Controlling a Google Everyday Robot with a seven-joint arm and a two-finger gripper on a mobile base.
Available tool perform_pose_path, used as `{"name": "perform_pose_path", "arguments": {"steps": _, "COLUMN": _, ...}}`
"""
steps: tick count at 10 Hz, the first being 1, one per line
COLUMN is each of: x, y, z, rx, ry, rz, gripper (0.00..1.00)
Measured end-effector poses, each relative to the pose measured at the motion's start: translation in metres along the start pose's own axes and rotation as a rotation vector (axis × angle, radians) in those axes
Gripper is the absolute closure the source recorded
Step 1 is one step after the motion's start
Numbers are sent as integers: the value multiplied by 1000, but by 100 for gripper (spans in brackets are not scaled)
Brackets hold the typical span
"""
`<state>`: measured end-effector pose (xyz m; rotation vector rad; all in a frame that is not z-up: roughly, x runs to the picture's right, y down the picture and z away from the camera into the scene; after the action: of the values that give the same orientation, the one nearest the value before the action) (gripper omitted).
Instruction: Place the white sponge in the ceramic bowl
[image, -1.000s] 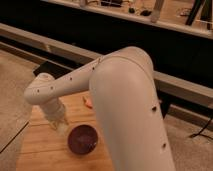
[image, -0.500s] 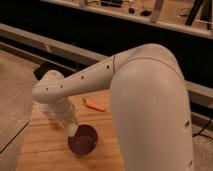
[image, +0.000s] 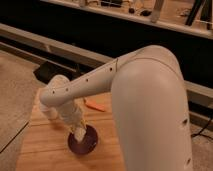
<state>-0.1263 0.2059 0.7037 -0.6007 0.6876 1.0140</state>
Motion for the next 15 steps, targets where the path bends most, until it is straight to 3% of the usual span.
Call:
{"name": "perform_pose_path", "arguments": {"steps": 5, "x": 18, "y": 11, "z": 18, "rx": 62, "ry": 82, "rz": -46, "gripper": 100}}
{"name": "perform_pose_path", "arguments": {"steps": 6, "x": 22, "y": 12, "z": 21, "rx": 71, "ry": 101, "rz": -47, "gripper": 96}}
{"name": "perform_pose_path", "arguments": {"steps": 7, "x": 23, "y": 13, "z": 23, "rx": 75, "ry": 112, "rz": -47, "gripper": 90}}
{"name": "perform_pose_path", "arguments": {"steps": 13, "x": 14, "y": 5, "z": 46, "rx": 112, "ry": 186, "rz": -12, "gripper": 27}}
{"name": "perform_pose_path", "arguments": {"steps": 15, "x": 8, "y": 5, "z": 49, "rx": 113, "ry": 192, "rz": -6, "gripper": 20}}
